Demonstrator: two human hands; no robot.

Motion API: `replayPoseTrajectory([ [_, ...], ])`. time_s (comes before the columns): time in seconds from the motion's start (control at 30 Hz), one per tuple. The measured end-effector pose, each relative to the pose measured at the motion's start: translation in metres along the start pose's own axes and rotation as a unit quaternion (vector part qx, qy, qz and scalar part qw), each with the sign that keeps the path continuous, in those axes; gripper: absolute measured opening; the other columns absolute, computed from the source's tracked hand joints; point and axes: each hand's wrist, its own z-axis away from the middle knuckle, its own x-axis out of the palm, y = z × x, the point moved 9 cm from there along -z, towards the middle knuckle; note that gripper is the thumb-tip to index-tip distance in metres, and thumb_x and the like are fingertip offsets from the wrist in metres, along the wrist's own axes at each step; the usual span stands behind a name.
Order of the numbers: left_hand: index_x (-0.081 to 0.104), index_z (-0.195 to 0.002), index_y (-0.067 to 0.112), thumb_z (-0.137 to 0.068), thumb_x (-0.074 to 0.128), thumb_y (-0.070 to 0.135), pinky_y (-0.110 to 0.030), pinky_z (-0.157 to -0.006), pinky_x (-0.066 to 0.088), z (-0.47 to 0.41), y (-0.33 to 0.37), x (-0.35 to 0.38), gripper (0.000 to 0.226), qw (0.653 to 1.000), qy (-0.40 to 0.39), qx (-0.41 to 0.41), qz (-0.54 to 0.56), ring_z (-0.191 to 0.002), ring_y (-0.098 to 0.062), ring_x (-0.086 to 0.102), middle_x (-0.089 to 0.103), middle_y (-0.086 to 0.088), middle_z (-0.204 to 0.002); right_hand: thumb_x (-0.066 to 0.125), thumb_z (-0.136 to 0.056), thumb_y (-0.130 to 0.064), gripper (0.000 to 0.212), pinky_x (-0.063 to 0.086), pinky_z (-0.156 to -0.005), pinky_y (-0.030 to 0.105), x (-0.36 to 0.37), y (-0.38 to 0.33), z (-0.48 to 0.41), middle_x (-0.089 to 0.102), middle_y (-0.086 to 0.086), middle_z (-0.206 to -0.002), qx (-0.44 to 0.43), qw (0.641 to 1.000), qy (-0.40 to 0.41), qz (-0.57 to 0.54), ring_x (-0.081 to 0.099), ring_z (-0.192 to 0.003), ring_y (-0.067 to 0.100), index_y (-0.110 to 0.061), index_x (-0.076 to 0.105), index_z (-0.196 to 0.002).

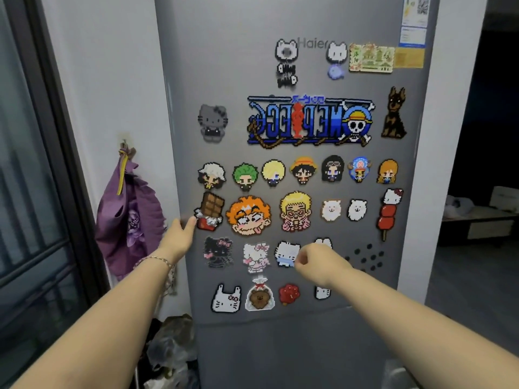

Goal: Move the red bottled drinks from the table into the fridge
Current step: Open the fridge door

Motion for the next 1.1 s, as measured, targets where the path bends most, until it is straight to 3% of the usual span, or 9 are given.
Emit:
replayPoseTrajectory([
  [0.1, 0.043, -0.127, -0.002, -0.099, 0.040, 0.037, -0.033, -0.092, 0.035, 0.033, 0.006, -0.008, 0.049, 0.999, 0.032, 0.019, 0.002, -0.121, -0.032, 0.048, 0.050, -0.020, -0.134, 0.044, -0.091, -0.019, 0.021, 0.049, -0.082, 0.031, -0.008, 0.009, 0.019, 0.066, 0.005, -0.107, -0.025, 1.000, -0.001, 0.019, 0.060, -0.100, 0.025, -0.015, 0.063, -0.098],
  [0.27, 0.050, -0.119, 0.003, -0.094, 0.046, 0.046, -0.035, -0.092, 0.040, 0.105, 0.014, -0.024, 0.050, 0.998, 0.042, 0.029, -0.027, -0.111, -0.029, 0.054, 0.057, -0.012, -0.124, 0.044, -0.091, -0.016, 0.018, 0.043, -0.066, 0.027, -0.016, 0.008, 0.074, 0.067, 0.009, -0.096, -0.089, 0.996, 0.021, 0.005, 0.058, -0.083, 0.025, -0.015, 0.061, -0.087],
  [0.43, 0.055, -0.105, 0.006, -0.070, 0.054, 0.070, -0.041, -0.068, 0.050, 0.201, 0.049, -0.030, 0.074, 0.996, 0.000, 0.034, -0.079, -0.070, -0.025, 0.058, 0.066, -0.015, -0.088, 0.045, -0.093, -0.021, 0.021, 0.051, -0.077, 0.034, -0.044, -0.005, 0.157, 0.068, 0.004, -0.099, -0.168, 0.982, 0.073, -0.036, 0.061, -0.093, 0.024, -0.014, 0.064, -0.098],
  [0.57, 0.054, -0.109, 0.014, -0.074, 0.044, 0.072, -0.037, -0.075, 0.052, 0.282, 0.101, -0.010, 0.068, 0.968, -0.011, 0.083, -0.235, -0.080, -0.023, 0.062, 0.065, -0.005, -0.096, 0.046, -0.092, -0.019, 0.017, 0.050, -0.073, 0.033, -0.086, -0.013, 0.219, 0.063, 0.001, -0.088, -0.219, 0.959, 0.149, -0.099, 0.057, -0.082, 0.020, -0.012, 0.062, -0.090],
  [0.7, 0.049, -0.090, 0.013, -0.088, 0.047, 0.060, -0.032, -0.065, 0.041, 0.364, 0.156, 0.020, 0.046, 0.944, 0.029, 0.144, -0.295, -0.076, -0.023, 0.052, 0.056, -0.001, -0.082, 0.054, -0.089, -0.019, 0.014, 0.043, -0.084, 0.032, -0.124, -0.004, 0.290, 0.052, 0.000, -0.097, -0.254, 0.918, 0.263, -0.151, 0.050, -0.098, 0.019, -0.009, 0.059, -0.098],
  [0.8, 0.047, -0.084, 0.013, -0.090, 0.054, 0.038, -0.030, -0.062, 0.036, 0.415, 0.191, 0.058, 0.027, 0.951, -0.018, 0.206, -0.231, -0.076, -0.024, 0.054, 0.055, -0.002, -0.079, 0.056, -0.090, -0.025, 0.040, 0.034, -0.100, 0.028, -0.140, 0.016, 0.334, 0.046, 0.005, -0.122, -0.228, 0.916, 0.294, -0.151, 0.040, -0.118, 0.018, -0.008, 0.048, -0.125],
  [0.9, 0.050, -0.084, 0.016, -0.087, 0.057, 0.015, -0.024, -0.063, 0.036, 0.462, 0.222, 0.101, 0.007, 0.947, -0.136, 0.264, -0.124, -0.085, -0.025, 0.061, 0.060, -0.001, -0.082, 0.053, -0.092, -0.031, 0.060, 0.027, -0.108, 0.031, -0.156, 0.057, 0.363, 0.032, 0.006, -0.140, -0.155, 0.925, 0.308, -0.161, 0.028, -0.132, 0.019, -0.010, 0.028, -0.142],
  [1.0, 0.060, -0.101, 0.016, -0.088, 0.057, 0.013, -0.027, -0.079, 0.049, 0.501, 0.238, 0.144, 0.013, 0.914, -0.255, 0.294, -0.115, -0.092, -0.018, 0.063, 0.066, 0.001, -0.097, 0.054, -0.092, -0.031, 0.072, 0.024, -0.111, 0.034, -0.175, 0.109, 0.379, 0.026, 0.010, -0.147, -0.075, 0.928, 0.328, -0.161, 0.024, -0.136, 0.023, -0.009, 0.015, -0.148],
  [1.1, 0.054, -0.123, 0.022, -0.092, 0.054, 0.021, -0.034, -0.090, 0.051, 0.527, 0.255, 0.183, 0.031, 0.889, -0.298, 0.301, -0.177, -0.093, -0.012, 0.059, 0.065, 0.002, -0.112, 0.056, -0.091, -0.037, 0.082, 0.024, -0.111, 0.036, -0.196, 0.169, 0.392, 0.022, 0.013, -0.150, -0.006, 0.933, 0.338, -0.121, 0.021, -0.137, 0.027, -0.007, 0.007, -0.149],
])
